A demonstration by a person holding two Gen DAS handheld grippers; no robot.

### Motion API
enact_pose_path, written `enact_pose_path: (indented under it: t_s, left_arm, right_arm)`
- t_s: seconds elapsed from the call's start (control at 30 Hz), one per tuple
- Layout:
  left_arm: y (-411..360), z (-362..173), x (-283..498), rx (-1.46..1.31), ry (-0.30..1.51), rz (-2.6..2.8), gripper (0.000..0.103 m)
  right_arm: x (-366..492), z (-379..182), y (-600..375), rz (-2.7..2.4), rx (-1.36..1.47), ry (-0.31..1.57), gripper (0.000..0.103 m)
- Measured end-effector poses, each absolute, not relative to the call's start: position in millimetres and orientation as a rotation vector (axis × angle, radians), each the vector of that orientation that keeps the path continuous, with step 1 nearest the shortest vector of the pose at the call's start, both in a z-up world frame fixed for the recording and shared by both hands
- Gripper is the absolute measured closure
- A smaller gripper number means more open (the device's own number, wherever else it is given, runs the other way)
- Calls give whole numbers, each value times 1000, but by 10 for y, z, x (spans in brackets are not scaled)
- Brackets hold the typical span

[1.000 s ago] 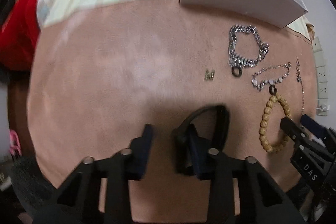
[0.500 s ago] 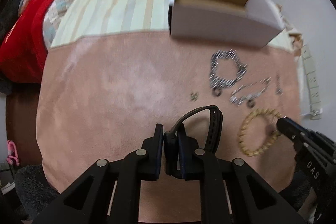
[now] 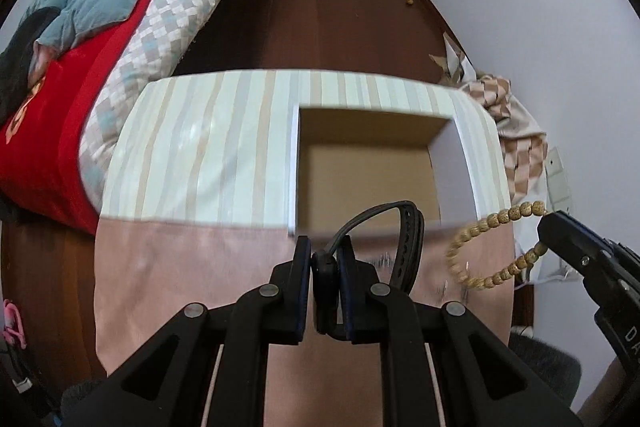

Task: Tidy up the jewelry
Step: 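Carry the band and bead bracelet into the white box while both tools release them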

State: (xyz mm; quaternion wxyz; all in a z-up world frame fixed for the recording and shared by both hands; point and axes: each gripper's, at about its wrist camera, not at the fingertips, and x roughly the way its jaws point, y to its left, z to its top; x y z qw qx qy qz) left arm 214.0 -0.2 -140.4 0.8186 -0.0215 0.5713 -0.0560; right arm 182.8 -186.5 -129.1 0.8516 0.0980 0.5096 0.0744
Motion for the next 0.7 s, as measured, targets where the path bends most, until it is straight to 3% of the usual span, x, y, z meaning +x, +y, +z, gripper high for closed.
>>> enact_pose_path:
  t_s: [0.37, 0.53, 0.63, 0.7]
  left_arm:
    - [-14, -1832, 2949, -73, 1332, -142, 92]
    - [-14, -2004, 3136, -103, 1412, -134, 85]
    - [-31, -1984, 3139, -105, 1403, -143, 59]
    - [-52, -1926, 3118, -87, 1380, -136, 22]
  right_arm:
    - [2858, -1733, -1693, 157, 158, 1146, 94]
    - [3105, -2027, -1684, 189, 200, 1234, 93]
    - [3184, -2202, -1731, 182, 225, 1315, 92]
    - [3142, -2212, -1754, 168, 211, 1313, 83]
